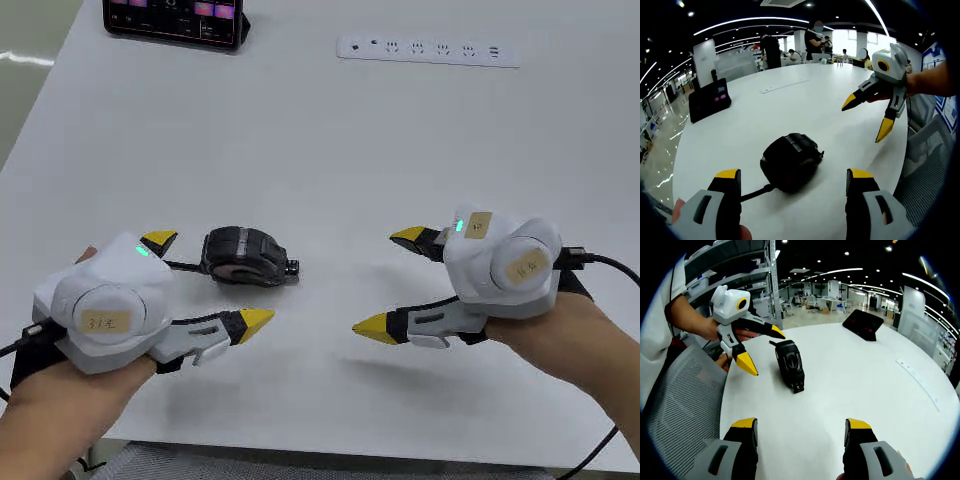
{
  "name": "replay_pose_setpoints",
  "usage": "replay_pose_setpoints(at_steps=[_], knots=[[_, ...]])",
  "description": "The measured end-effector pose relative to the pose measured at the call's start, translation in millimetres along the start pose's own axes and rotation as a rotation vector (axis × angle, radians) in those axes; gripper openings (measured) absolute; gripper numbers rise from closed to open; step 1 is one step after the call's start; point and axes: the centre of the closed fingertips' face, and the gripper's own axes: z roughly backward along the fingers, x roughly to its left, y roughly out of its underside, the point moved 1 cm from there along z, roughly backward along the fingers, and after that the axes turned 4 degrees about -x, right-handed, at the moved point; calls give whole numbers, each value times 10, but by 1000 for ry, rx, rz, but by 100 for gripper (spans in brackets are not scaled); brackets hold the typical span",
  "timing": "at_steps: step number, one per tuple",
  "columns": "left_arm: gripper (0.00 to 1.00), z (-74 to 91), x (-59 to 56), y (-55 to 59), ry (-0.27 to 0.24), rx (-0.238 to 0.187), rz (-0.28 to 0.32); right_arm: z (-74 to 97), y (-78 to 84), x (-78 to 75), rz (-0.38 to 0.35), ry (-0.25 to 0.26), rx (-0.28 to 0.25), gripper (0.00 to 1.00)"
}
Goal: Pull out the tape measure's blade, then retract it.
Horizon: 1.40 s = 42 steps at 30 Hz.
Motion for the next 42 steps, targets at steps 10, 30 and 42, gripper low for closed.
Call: replay_pose_setpoints(at_steps=[10,30,42], knots=[[91,87,-46,36,31,-6,3,155,71,26,-24,42,-13,73],[98,258,-68,37,97,-15,11,422,151,100,-90,62,-53,77],[99,377,-64,112,121,-12,16,601,266,93,-119,90,-56,78]])
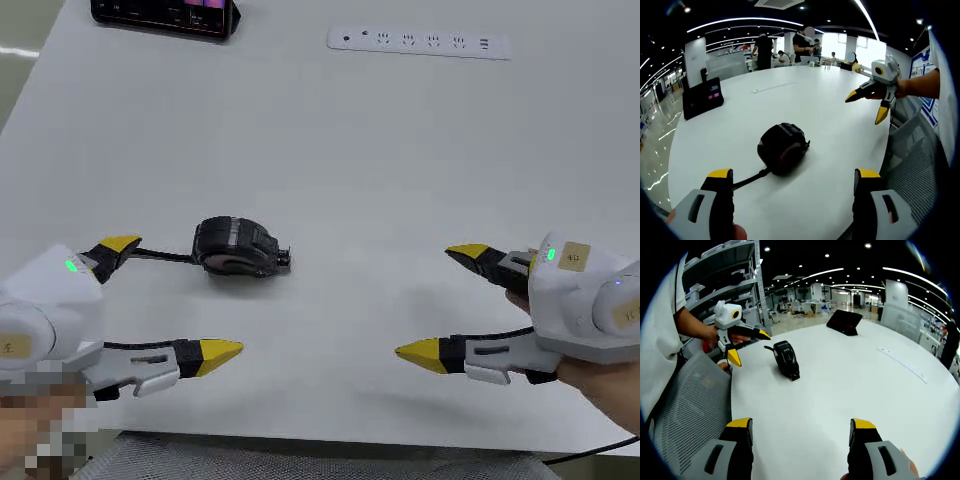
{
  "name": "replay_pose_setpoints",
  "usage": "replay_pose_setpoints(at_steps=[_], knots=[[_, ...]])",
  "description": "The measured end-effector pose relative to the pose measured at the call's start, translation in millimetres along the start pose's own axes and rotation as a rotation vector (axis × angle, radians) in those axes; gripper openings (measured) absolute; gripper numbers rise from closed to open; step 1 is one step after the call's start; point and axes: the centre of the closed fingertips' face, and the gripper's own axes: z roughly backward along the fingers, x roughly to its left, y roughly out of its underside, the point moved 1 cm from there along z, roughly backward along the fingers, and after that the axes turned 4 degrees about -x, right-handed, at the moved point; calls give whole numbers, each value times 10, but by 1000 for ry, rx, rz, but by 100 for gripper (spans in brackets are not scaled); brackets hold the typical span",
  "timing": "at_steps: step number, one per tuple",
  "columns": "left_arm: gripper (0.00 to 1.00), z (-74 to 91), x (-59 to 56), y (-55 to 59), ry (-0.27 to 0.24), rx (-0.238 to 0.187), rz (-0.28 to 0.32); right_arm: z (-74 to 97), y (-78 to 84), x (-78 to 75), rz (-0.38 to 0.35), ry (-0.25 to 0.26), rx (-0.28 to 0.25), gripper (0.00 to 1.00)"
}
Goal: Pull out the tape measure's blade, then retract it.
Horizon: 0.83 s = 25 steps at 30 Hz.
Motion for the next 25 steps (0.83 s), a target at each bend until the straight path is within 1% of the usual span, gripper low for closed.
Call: replay_pose_setpoints(at_steps=[4,9,10,11,13,14,15,19,25], knots=[[99,20,-1,16,9,3,-9,33,35,-13,-8,6,2,78],[98,53,-5,14,18,-2,-19,78,88,-19,-12,11,12,79],[99,62,16,19,9,-2,-25,93,103,-19,-13,12,15,79],[96,72,0,25,25,-3,-16,103,113,-20,-14,13,17,79],[98,79,26,49,14,5,-11,131,139,-24,-20,16,19,79],[98,80,21,66,24,9,-2,142,148,-24,-22,16,20,79],[99,86,40,70,13,8,-9,160,163,-25,-23,18,21,79],[99,101,41,71,21,9,-6,196,196,-25,-30,21,26,79],[99,105,30,78,30,13,-6,206,201,-27,-33,23,28,80]])
